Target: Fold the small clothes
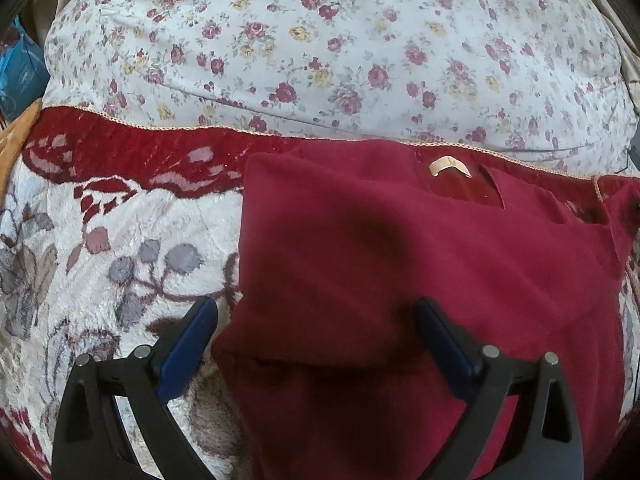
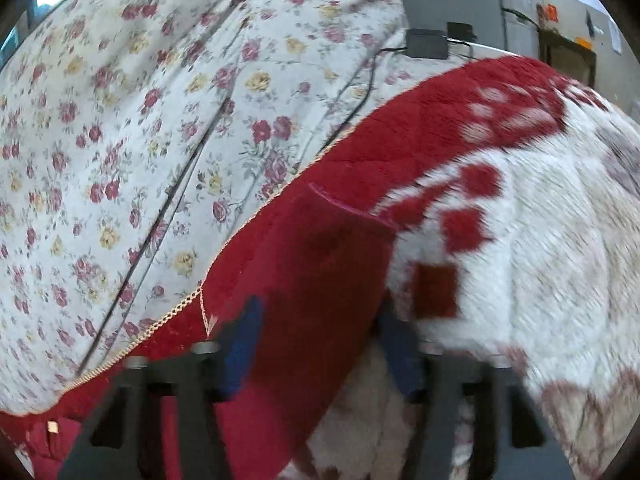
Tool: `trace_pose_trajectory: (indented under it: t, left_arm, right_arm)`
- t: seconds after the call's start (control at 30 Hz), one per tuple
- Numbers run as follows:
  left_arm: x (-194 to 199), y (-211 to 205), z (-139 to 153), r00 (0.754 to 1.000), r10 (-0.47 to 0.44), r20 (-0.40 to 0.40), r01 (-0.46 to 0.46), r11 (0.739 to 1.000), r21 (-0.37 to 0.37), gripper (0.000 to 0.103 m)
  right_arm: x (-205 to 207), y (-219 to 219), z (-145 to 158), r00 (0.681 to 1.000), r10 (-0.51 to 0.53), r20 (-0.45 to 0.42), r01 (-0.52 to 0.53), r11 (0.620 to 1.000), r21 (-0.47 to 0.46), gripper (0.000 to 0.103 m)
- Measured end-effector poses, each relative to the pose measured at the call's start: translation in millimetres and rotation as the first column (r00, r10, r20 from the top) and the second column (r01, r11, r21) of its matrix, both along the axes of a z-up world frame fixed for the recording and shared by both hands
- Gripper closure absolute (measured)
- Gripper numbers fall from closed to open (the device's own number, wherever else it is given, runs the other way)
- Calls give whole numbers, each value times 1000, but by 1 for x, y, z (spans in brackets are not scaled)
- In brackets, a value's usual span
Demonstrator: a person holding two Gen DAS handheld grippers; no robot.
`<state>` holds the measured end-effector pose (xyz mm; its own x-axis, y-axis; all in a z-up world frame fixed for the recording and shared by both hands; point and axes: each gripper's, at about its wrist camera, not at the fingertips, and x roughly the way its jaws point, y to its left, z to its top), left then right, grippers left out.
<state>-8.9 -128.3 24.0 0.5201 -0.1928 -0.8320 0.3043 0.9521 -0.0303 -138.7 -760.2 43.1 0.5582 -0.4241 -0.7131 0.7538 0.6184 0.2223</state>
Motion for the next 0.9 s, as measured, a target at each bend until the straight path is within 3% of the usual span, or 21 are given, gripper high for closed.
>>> trace_pose_trajectory:
  t: [0.03,0.13,0.33,0.53,0.63,0.73,0.9]
  left_arm:
    - [0,0,0,1000,-1,4,1,1000,2,4]
    - [-1,1,4,1000,-1,24,1,1000,7,4]
    - [-4,16,23,998,25,51,-23,999,-33,4]
    - [-8,33,45,994,54,93,-49,997,-61,4]
    - [-10,40,56,992,70,102,-60,994,-94,4]
    - [-12,46,63,991,78,111,-66,992,-110,4]
    - [-8,62,66,988,107,108,-92,986,-138,4]
  right_arm:
    - [1,-3,-2,1000,5,-1,-5,1000,24,95]
    - [-10,0,8,999,6,44,-7,999,32,95]
    - [-61,33,69,983,49,179,-44,999,-32,96]
    - [-84,98,140,947,237,215,-218,970,-108,96]
    - [-65,146,160,902,375,214,-359,927,-112,96]
    - [-26,206,160,832,523,184,-514,852,-94,96]
    - [48,323,122,683,719,128,-721,692,-42,96]
